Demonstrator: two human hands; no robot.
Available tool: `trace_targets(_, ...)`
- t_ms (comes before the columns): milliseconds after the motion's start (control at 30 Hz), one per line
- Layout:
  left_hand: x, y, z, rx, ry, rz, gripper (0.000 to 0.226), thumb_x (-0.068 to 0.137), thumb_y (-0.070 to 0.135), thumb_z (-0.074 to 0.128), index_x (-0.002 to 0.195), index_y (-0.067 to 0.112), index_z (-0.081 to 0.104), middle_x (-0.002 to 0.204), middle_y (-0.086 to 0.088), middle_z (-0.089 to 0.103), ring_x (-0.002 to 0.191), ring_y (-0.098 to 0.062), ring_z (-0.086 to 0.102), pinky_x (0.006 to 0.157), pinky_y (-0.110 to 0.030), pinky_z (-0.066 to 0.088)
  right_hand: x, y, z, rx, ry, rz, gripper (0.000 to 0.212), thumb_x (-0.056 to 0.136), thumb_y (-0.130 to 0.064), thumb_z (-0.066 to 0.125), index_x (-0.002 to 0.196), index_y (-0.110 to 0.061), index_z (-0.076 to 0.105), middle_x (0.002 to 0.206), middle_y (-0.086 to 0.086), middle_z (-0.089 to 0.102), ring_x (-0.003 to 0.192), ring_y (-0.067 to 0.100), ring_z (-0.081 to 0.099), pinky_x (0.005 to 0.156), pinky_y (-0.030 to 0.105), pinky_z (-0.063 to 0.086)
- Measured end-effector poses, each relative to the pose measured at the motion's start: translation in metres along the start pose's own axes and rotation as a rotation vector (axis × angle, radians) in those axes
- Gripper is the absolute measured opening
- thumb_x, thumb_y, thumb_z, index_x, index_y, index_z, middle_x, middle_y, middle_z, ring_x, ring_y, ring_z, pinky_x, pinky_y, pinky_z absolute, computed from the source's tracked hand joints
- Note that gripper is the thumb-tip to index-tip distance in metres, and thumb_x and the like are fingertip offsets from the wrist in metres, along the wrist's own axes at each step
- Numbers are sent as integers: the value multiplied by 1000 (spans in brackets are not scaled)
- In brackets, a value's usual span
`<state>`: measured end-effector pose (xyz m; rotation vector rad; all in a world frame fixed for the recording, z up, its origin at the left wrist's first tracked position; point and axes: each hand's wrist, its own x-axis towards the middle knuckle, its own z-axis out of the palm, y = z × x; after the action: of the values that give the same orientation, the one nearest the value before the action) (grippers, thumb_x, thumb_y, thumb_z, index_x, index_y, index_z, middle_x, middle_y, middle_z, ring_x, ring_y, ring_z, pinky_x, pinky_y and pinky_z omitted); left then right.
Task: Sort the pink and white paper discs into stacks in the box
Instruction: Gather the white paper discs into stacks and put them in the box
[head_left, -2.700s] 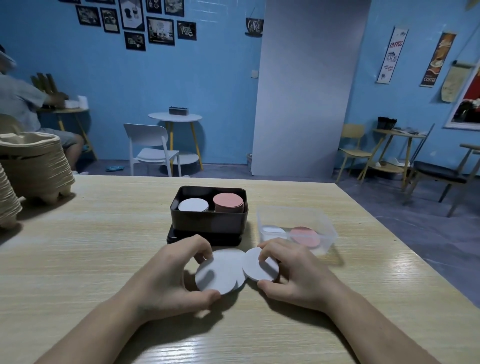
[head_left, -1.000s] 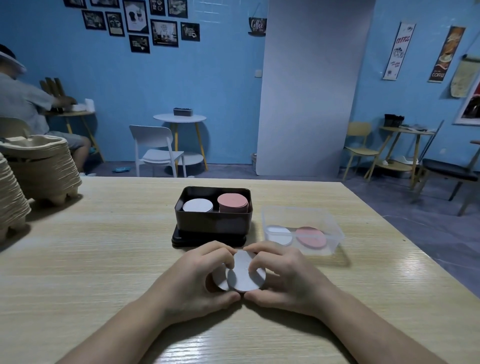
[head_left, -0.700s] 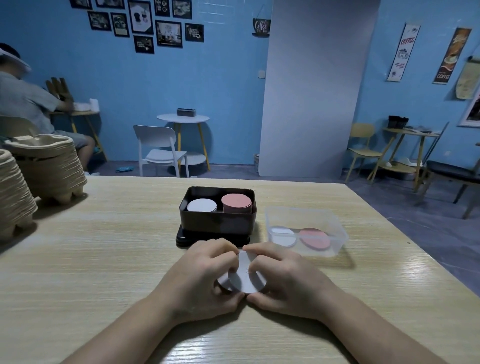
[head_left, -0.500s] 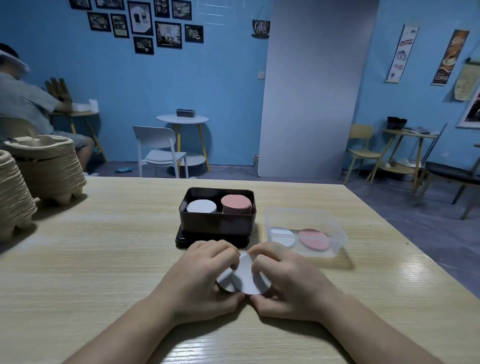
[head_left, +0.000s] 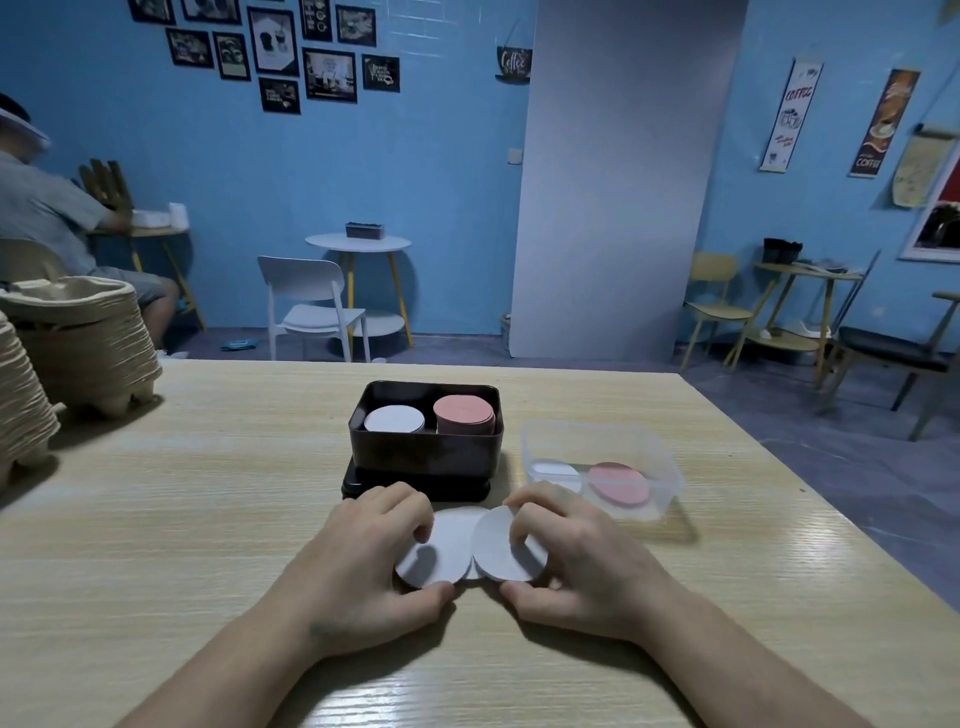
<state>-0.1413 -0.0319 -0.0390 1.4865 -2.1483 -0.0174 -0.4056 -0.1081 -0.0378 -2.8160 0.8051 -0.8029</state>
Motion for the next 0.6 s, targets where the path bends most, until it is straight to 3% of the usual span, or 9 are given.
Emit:
trace_targets(133,-1,-2,-6,5,88,-30,39,76,62,66,86,31,44,91,19,46,82,-4,47,64,-21,42,-1,1,1,-2,-7,24,36,81,-52,75,92,-29,50,125,-15,58,112,9,57,86,32,52)
trace_targets(233,2,3,-2,-3,156,25,39,79,60,70,91,31,47,98,16,54,89,-8,53,69,-28,52,0,0,2,-1,-38,14,37,83,-55,74,96,-29,51,129,-12,61,116,10,57,89,31,53)
trace_targets(300,3,5,2,2,151,72,40,81,62,69,96,35,44,111,14,60,99,-8,57,73,-23,56,1,-2,2,14,-69,4,39,87,-59,72,104,-31,50,134,-9,62,119,10,57,90,29,51)
trace_targets(433,6,3,8,10,142,133,47,80,65,71,96,28,47,120,9,65,105,-9,59,82,-13,45,3,-2,5,46,-71,-13,48,90,-62,70,121,-35,45,143,-6,60,124,12,57,95,23,48)
trace_targets(533,10,4,11,43,148,206,49,78,60,77,98,26,48,124,4,66,105,-12,61,84,-17,46,3,-1,9,58,-82,-41,50,91,-60,69,127,-34,47,149,-4,56,129,14,56,97,26,50)
trace_targets(600,12,6,13,55,141,246,49,78,57,79,99,26,47,127,1,67,108,-15,64,85,-22,50,3,-1,9,62,-88,-51,42,93,-59,68,121,-32,51,153,-3,52,131,12,53,95,23,48)
